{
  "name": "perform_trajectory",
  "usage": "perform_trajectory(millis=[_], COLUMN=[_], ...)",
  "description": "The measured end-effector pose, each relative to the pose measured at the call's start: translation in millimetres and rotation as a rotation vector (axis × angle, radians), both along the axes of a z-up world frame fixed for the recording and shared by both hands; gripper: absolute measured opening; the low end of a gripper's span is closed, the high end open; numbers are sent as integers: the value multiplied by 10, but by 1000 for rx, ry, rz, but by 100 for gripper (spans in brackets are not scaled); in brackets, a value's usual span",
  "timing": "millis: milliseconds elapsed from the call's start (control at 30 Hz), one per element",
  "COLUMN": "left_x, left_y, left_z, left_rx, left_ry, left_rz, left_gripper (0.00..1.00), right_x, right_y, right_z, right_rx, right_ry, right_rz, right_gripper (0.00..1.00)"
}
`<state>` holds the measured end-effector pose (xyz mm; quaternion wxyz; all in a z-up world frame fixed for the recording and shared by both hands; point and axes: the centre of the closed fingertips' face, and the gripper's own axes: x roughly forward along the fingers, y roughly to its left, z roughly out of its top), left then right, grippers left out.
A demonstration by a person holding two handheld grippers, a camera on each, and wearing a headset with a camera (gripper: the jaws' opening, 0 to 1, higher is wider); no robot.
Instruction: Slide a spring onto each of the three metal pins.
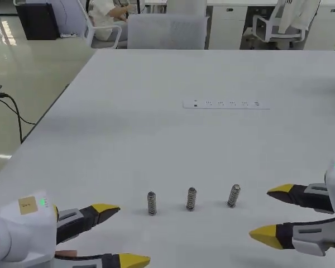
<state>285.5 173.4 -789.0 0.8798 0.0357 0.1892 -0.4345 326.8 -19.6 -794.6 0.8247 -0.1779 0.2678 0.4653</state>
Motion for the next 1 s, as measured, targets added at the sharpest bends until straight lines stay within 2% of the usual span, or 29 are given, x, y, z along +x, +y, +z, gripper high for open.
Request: perform_trajectory(millis=[133, 600, 867, 1000], left_x=[-10, -12, 5, 7], left_y=[-13, -26, -8, -3], left_z=[-7, -14, -43, -55], left_rx=[-1, -11, -18, -18], left_ry=[5, 20, 48, 58], left_rz=[-5, 3, 21, 26], left_gripper=[64, 73, 81, 84], right_x=[-8, -11, -19, -23], right_y=[10, 78, 114, 114], right_z=[-4, -4, -4, -22], right_rx=[3, 43, 68, 63], right_ry=[-4, -13, -7, -3], right_rz=[0, -14, -25, -27], right_gripper=[57, 73, 81, 82])
